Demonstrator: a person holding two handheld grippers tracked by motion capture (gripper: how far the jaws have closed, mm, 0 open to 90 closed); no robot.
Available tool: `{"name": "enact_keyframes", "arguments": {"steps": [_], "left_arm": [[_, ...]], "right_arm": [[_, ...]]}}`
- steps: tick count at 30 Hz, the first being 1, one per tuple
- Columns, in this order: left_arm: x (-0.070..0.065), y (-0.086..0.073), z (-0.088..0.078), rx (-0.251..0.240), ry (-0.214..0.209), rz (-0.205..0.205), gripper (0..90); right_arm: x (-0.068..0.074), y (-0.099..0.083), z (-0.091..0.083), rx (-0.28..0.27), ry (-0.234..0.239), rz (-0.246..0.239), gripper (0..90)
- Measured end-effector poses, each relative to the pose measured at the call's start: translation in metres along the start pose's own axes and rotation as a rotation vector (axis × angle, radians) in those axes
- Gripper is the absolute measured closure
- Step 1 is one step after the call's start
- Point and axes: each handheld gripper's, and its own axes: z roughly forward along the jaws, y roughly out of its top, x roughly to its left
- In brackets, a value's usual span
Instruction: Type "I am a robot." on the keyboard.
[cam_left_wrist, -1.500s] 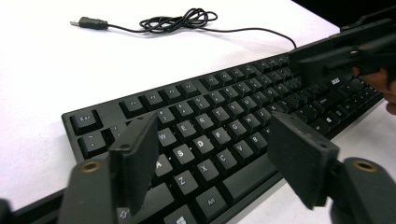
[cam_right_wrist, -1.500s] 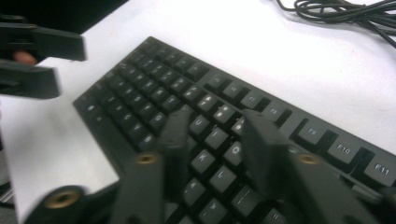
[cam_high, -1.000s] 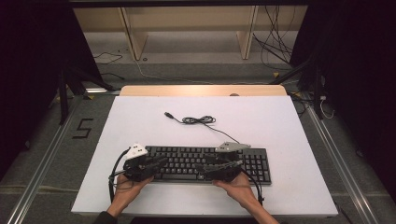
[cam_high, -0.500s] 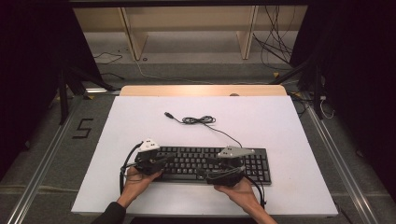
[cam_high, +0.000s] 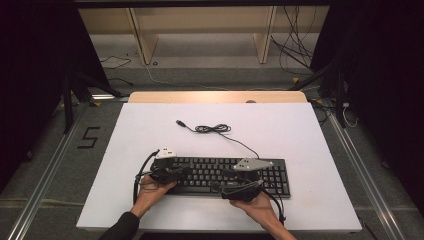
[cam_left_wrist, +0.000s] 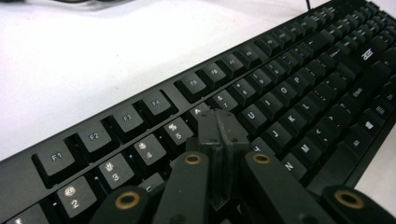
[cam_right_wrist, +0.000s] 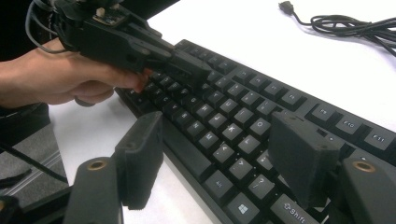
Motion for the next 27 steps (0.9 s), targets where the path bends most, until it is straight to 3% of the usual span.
{"name": "enact_keyframes", "arguments": {"steps": [5, 16, 27], "left_arm": [[0.0, -0.001, 0.003, 0.012, 0.014, 0.001, 89.0], [-0.001, -0.001, 0.004, 0.019, 0.002, 0.012, 89.1], [-0.001, 0.004, -0.01, -0.038, -0.002, -0.006, 87.1]], "right_arm": [[0.001, 0.0, -0.001, -0.006, 0.0, 0.0, 35.9], [0.001, 0.001, -0.001, -0.009, -0.002, -0.002, 35.8], [0.0, 0.003, -0.002, -0.016, -0.005, 0.0, 35.6]]}}
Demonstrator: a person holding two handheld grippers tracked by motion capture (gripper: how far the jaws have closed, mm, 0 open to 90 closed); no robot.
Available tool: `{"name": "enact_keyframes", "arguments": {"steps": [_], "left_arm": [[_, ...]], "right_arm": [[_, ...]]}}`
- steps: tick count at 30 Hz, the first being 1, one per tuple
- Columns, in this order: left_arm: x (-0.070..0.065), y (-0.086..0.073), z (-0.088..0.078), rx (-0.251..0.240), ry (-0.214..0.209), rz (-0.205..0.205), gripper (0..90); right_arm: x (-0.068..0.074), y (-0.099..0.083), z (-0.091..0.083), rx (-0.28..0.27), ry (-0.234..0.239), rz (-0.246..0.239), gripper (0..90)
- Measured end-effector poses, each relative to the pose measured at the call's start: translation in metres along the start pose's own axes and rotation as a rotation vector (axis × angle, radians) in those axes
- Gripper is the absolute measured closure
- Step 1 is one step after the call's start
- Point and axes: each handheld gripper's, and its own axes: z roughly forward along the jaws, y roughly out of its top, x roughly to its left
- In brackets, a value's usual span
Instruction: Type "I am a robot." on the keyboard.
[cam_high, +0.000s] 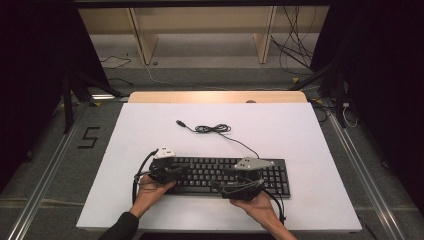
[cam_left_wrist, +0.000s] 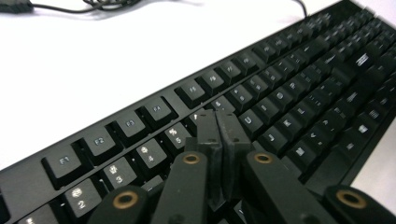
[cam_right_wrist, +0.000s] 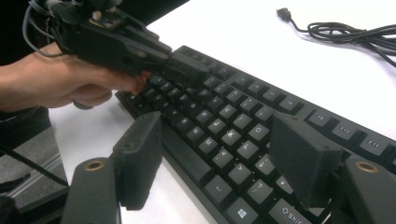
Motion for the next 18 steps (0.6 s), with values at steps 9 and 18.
{"name": "enact_keyframes", "arguments": {"steps": [9, 18], "left_arm": [[0.003, 0.0, -0.02, -0.056, -0.023, -0.038, 72.8], [0.004, -0.011, -0.04, -0.12, -0.044, -0.069, 48.8]], "right_arm": [[-0.002, 0.001, 0.001, -0.002, -0.005, 0.003, 35.2], [-0.004, 0.001, 0.004, 0.008, -0.009, 0.006, 37.6]]}}
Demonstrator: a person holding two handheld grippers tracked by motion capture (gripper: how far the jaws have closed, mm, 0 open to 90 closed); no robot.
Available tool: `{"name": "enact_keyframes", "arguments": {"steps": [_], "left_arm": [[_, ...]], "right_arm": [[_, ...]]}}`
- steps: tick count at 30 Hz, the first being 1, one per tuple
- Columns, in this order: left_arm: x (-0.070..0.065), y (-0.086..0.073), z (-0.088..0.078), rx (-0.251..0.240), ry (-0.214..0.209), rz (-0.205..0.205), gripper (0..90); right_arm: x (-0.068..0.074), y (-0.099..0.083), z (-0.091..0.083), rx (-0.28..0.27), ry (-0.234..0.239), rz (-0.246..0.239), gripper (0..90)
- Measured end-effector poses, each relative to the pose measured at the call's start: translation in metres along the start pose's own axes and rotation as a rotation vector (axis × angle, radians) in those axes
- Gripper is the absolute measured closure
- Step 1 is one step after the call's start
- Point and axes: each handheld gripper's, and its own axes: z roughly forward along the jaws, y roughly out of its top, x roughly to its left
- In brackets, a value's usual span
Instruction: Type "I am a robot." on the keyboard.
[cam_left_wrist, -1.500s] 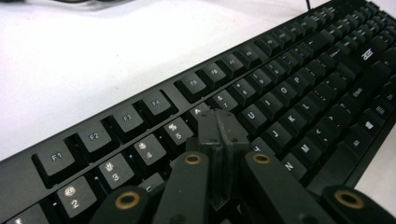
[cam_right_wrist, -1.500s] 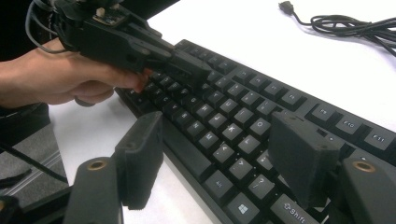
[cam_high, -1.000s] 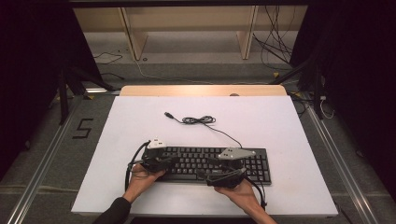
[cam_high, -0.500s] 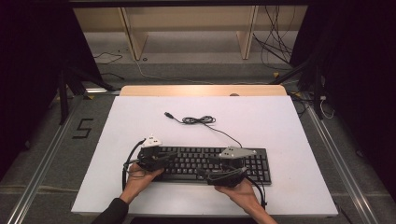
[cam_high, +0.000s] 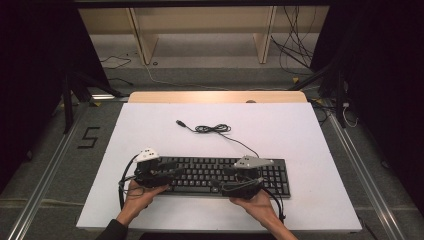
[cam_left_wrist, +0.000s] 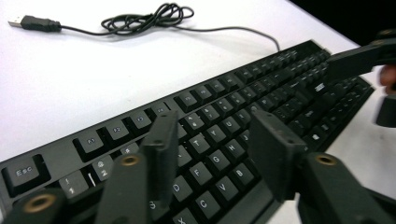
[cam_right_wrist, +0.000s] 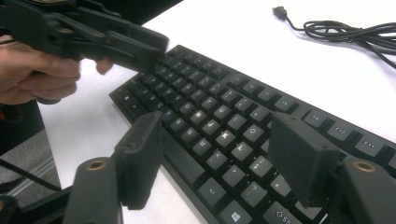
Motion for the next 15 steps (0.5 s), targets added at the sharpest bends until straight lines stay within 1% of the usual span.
{"name": "enact_keyframes", "arguments": {"steps": [2, 6, 8, 10, 15], "left_arm": [[-0.001, -0.002, -0.004, -0.017, -0.002, -0.011, 43.3], [-0.003, -0.007, -0.011, -0.048, -0.01, -0.007, 37.6], [-0.003, -0.009, -0.015, -0.064, -0.018, -0.004, 36.0], [-0.004, -0.011, -0.018, -0.077, -0.016, 0.002, 34.8], [-0.007, -0.015, -0.025, -0.091, -0.013, 0.016, 32.1]], "right_arm": [[0.0, 0.0, 0.001, 0.002, -0.001, -0.003, 39.5], [-0.001, 0.0, 0.002, 0.018, -0.008, -0.006, 45.1], [-0.002, -0.001, 0.003, 0.025, -0.013, -0.009, 49.1], [-0.003, -0.001, 0.004, 0.034, -0.014, -0.009, 53.3], [-0.006, -0.002, 0.006, 0.049, -0.013, 0.014, 65.5]]}}
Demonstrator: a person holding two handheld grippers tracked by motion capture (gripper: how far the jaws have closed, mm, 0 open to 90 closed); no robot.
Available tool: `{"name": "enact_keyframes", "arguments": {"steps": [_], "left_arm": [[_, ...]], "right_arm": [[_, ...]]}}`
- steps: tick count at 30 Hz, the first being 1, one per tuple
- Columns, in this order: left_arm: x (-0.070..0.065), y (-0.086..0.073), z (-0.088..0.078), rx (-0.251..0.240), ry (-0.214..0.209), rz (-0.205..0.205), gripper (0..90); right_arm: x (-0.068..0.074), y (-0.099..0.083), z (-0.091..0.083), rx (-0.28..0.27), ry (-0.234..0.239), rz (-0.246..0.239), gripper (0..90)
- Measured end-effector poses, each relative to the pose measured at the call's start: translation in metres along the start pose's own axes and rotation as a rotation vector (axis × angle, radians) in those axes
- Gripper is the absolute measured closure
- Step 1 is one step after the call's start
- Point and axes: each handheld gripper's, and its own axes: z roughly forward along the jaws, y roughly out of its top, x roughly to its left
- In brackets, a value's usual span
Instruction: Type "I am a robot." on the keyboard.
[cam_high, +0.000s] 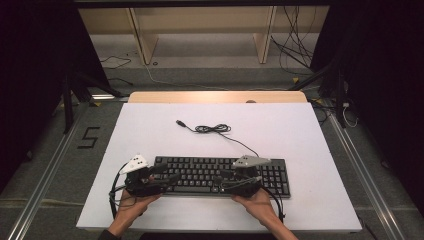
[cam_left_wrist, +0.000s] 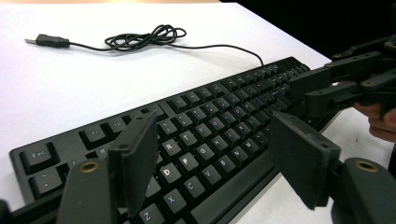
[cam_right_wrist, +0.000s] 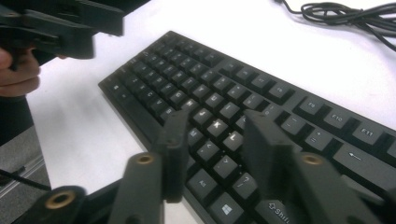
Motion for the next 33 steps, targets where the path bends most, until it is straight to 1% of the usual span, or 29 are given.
{"name": "enact_keyframes", "arguments": {"steps": [4, 7, 14, 21, 24, 27, 33], "left_arm": [[-0.001, -0.004, -0.004, -0.004, 0.003, 0.005, 30.2], [-0.003, -0.006, -0.005, 0.001, 0.006, 0.014, 29.3], [-0.006, -0.01, -0.008, 0.002, 0.005, 0.03, 28.6], [-0.006, -0.014, -0.012, -0.001, 0.006, 0.029, 28.5], [-0.005, -0.015, -0.013, -0.002, 0.012, 0.037, 28.3], [-0.005, -0.015, -0.012, 0.001, 0.012, 0.035, 27.9], [-0.006, -0.016, -0.012, 0.004, 0.009, 0.049, 26.3]], "right_arm": [[-0.002, 0.0, 0.003, 0.02, -0.002, 0.011, 75.5], [-0.001, -0.001, 0.006, 0.033, -0.003, 0.0, 81.3], [0.0, -0.003, 0.014, 0.071, -0.009, -0.012, 89.2], [-0.002, -0.005, 0.021, 0.105, -0.025, -0.015, 90.0], [-0.002, -0.007, 0.023, 0.122, -0.027, -0.02, 90.0], [-0.002, -0.008, 0.026, 0.132, -0.03, -0.025, 90.0], [-0.002, -0.009, 0.028, 0.142, -0.039, -0.029, 90.0]]}}
